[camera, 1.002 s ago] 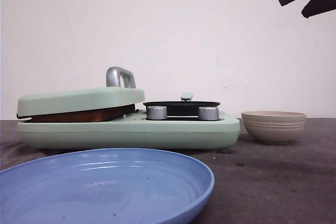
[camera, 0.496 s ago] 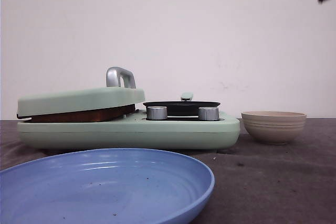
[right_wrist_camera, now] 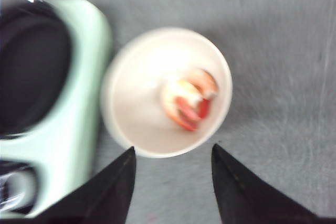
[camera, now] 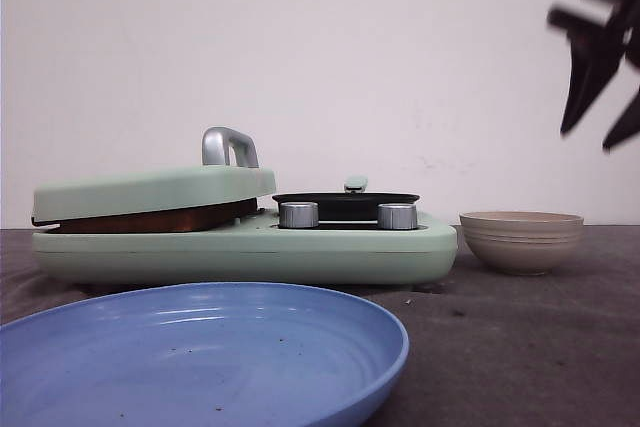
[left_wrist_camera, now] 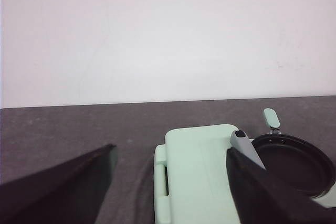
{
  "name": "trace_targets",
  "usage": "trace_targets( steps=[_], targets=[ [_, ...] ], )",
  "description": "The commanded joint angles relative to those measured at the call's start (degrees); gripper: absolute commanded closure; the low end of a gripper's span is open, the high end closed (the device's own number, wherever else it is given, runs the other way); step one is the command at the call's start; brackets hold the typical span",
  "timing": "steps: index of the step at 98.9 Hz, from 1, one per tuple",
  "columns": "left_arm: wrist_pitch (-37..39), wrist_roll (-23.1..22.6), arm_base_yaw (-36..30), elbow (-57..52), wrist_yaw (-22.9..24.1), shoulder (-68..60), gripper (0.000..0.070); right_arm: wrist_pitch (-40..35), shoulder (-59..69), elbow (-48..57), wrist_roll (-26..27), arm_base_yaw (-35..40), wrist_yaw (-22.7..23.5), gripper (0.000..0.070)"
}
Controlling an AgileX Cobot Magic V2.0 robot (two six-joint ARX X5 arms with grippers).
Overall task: Make breakfast with bread and shrimp
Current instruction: 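Lower the right gripper to the rim of the beige shrimp bowl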
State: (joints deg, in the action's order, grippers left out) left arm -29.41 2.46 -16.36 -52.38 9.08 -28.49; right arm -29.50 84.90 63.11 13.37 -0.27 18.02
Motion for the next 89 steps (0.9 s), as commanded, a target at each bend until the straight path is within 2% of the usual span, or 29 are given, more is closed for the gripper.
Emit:
trace_targets(
  steps=[1,38,62,89],
  targets=[
    [0.6,0.1,-0.1,-0.6,0.1,-0.3,0.0305,1.0,3.2,1.4,0.5,-0.4,0.2,0.0433],
    [0.2,0.1,-0.1,-0.6,-0.1,-0.3,0.0306,8.2,13.2,1.4,4.2,-0.7,2.4,0.0432],
    [0.2,0.1,-0.1,-0.6,-0.1,-0.7,0.0305,8.9,15.5,1.4,4.7,-0.6,4.8,0.0432],
    [0.2,0.1,-0.1,-0.5,-0.7,-1.5,0.0306,8.5,16.3,1.4,4.2,0.8,5.1,0.0432]
  ],
)
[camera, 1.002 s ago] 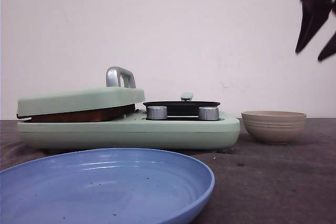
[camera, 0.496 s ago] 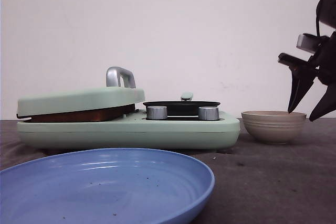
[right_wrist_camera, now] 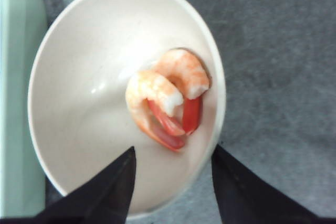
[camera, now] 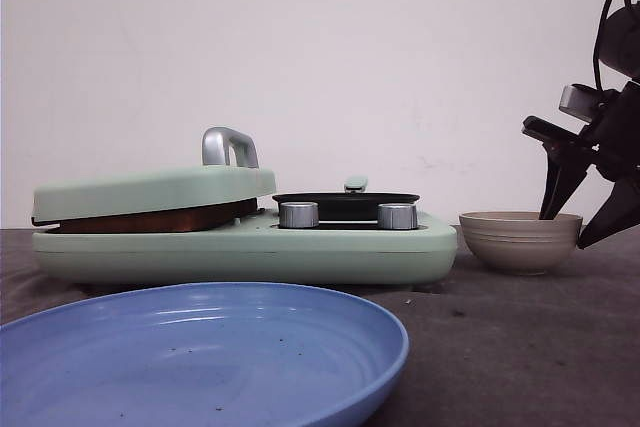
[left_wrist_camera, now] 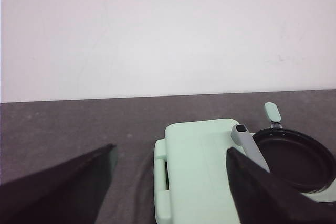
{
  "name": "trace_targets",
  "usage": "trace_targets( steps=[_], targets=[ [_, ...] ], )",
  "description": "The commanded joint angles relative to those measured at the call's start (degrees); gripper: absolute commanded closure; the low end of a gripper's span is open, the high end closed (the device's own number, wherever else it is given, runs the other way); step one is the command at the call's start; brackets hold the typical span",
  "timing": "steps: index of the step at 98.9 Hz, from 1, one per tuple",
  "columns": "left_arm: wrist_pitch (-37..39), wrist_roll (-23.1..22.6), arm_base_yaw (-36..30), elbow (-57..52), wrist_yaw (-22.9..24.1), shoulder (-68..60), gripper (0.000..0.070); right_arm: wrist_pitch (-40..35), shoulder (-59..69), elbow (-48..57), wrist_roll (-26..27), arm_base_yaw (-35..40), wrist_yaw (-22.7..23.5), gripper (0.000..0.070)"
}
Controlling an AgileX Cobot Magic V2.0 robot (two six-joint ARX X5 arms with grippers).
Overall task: Make breakfast with bread and shrimp
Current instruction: 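Lower the right gripper to the rim of the beige shrimp bowl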
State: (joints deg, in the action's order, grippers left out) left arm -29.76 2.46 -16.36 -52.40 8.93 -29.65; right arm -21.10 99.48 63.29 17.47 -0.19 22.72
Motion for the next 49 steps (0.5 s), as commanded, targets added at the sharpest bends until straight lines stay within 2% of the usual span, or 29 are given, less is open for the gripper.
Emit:
trace_targets(
  steps=[1,49],
  targets=[
    [0.6,0.2,-0.1,-0.5,-0.6,-0.4,0.0306,0.0,1.7,1.2,-0.1,0.8,0.4,0.0432],
    [0.6,0.1,-0.1,-0.5,-1.7,-0.4,0.0306,0.1,4.0,1.2,-0.3,2.8,-0.3,0.0432]
  ],
)
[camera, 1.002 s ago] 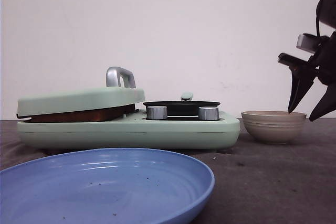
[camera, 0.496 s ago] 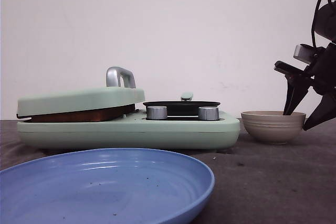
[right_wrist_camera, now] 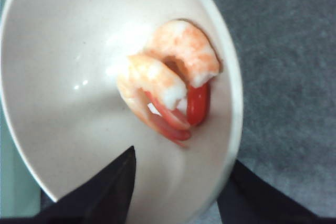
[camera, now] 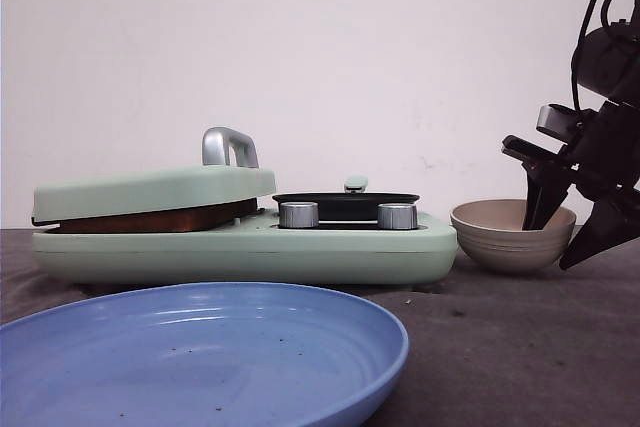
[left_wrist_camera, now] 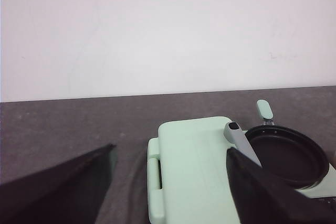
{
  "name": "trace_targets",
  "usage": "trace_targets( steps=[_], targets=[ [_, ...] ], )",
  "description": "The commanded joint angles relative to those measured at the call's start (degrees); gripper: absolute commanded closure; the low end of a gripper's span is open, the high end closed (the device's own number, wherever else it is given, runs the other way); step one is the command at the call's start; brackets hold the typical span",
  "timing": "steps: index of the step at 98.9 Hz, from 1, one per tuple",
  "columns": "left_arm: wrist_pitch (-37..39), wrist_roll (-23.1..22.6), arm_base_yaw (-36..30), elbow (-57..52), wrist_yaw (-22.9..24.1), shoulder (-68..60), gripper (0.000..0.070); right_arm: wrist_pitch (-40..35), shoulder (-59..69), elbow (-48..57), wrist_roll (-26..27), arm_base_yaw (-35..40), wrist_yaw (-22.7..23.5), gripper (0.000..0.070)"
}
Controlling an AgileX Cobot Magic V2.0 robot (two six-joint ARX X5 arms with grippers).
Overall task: Make breakfast with bread and shrimp
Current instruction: 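Lower the right gripper to the rim of the beige shrimp bowl, then grip the bowl rim with the right gripper and lift it over the pan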
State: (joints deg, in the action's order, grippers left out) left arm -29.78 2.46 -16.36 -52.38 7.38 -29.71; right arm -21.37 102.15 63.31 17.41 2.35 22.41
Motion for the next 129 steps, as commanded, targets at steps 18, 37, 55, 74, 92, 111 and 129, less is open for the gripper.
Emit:
trace_targets(
  steps=[18,37,55,74,92,111,129],
  targets=[
    [0.6,0.1,-0.1,-0.5,-0.1,-0.3,0.0306,0.2,1.4,1.2,-0.5,0.3,0.0,0.0443],
    [0.6,0.1,-0.1,-0.5,-0.1,-0.3,0.0306,0.0,1.4,1.2,-1.4,0.3,0.1,0.0634],
    [0.6,0.1,-0.1,-0.5,-0.1,-0.3,0.0306,0.1,1.4,1.2,-1.5,0.1,0.1,0.0697],
    [0.6,0.1,-0.1,-0.5,-0.1,-0.3,0.0306,0.2,1.4,1.2,-1.5,0.1,0.9,0.0697],
    [0.6,0.1,-0.1,-0.5,-0.1,-0.3,0.0306,1.4,1.1,2.1,-0.2,-0.2,2.1,0.0697],
    [0.6,0.1,-0.1,-0.5,-0.1,-0.3,0.0306,-0.9,0.7,8.1,0.4,-1.2,5.0,0.0697],
    [0.6,0.1,-0.1,-0.5,-0.2,-0.3,0.0306,-3.0,0.7,16.1,0.9,-0.5,5.4,0.0697]
  ],
)
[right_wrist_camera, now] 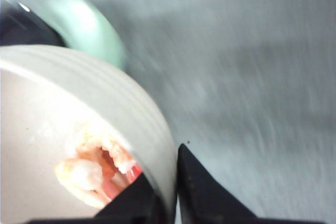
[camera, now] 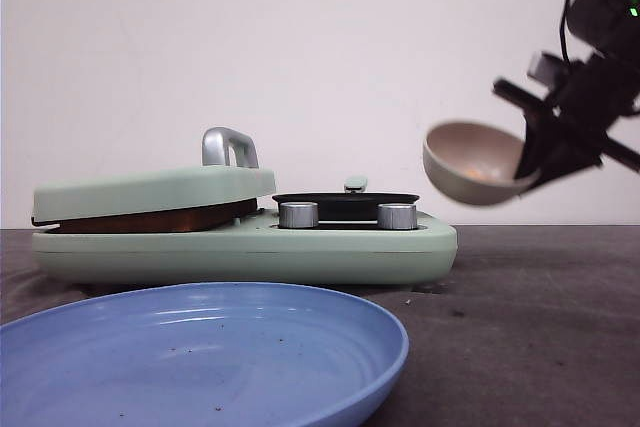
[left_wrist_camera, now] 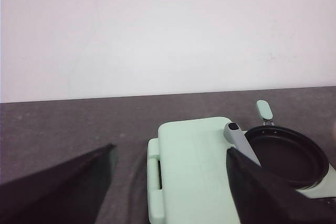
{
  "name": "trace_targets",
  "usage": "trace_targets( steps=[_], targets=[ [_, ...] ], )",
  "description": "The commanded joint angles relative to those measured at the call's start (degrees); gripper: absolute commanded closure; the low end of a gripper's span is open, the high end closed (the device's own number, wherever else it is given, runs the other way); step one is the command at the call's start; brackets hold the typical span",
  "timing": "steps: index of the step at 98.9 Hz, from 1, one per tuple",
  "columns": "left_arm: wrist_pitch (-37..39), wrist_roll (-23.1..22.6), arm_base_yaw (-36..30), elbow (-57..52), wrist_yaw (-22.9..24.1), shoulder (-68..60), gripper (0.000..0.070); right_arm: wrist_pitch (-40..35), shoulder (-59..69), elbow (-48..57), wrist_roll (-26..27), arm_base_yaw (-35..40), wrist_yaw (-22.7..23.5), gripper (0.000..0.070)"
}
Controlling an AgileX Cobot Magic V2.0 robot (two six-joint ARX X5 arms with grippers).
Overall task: Make breakfast with bread and shrimp
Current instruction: 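Grip the bowl rim with the right gripper and lift it over the pan, then tilt the bowl with the right gripper to pour shrimp into the pan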
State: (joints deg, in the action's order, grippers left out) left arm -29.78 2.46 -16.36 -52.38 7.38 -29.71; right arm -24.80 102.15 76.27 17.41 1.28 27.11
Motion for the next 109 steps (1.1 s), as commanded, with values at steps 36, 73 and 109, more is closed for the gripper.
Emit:
trace_targets(
  steps=[36,73,109],
  targets=[
    [-0.3,-0.1,-0.1,-0.5,-0.1,-0.3,0.0306,16.8,0.7,7.5,-0.8,10.0,-2.9,0.0697],
    [-1.2,-0.1,-0.1,-0.5,-0.1,-0.3,0.0306,28.9,0.9,4.8,-24.9,21.3,-22.3,0.0697],
    [-1.2,-0.1,-0.1,-0.5,-0.2,-0.3,0.0307,51.1,0.9,-8.0,-32.9,22.9,-29.1,0.0697]
  ],
)
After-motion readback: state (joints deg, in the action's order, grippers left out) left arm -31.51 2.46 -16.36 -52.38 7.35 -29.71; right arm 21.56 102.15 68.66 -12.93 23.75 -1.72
